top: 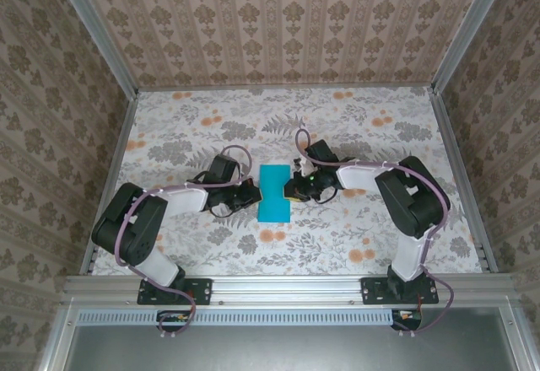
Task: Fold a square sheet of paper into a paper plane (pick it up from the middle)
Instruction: Fold the triangle a second time at the center of the table.
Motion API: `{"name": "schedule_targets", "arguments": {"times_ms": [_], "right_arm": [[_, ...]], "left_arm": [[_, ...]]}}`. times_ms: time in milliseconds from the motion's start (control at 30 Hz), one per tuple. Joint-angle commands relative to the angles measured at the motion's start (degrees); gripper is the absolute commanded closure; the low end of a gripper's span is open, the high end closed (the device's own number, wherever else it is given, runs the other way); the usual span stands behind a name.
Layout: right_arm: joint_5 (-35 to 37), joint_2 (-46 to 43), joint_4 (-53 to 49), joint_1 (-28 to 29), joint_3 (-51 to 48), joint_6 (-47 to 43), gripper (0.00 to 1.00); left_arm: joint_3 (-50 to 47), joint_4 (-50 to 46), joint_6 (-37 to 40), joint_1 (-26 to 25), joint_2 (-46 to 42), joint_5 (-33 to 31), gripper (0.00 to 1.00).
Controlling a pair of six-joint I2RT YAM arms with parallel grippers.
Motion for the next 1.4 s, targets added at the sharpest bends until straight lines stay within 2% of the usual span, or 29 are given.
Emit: {"name": "schedule_targets", "arguments": {"times_ms": [0,100,233,300,700,933,1100,1367], "right_arm": [[-1.1,1.9,-1.9,0.8,2.3,-1.0,0.86],[0.7,2.8,-3.5,0.8,2.6,-1.6,0.86],[2.8,3.9,-5.7,0.8,2.9,-2.3,0.86],[3.7,4.5,-6.9,0.8,3.1,-2.5,0.86],[8.1,5.6,-10.9,0.8,4.1,-2.6,0.87],[8.3,5.8,-11.2,0.8,4.1,-2.5,0.87],[8.3,5.9,-11.3,0.8,4.2,-2.3,0.87],[6.4,5.7,-11.1,0.8,4.6,-2.0,0.87]], "left_arm": [[0.0,0.5,0.2,-0.2,0.0,1.6,0.98],[0.0,1.5,-0.8,-1.0,0.2,2.0,0.92],[-1.1,4.3,-3.1,-2.7,0.7,2.9,0.76],[-2.0,6.3,-4.5,-3.6,0.8,3.4,0.73],[-6.7,10.0,-9.5,-8.5,-2.6,3.3,0.71],[-7.3,15.4,-11.5,-8.8,-3.8,3.6,0.73],[-4.7,16.0,-11.0,-8.8,-3.5,3.6,0.72],[-1.5,17.8,-10.7,-8.6,1.0,4.1,0.63]]}}
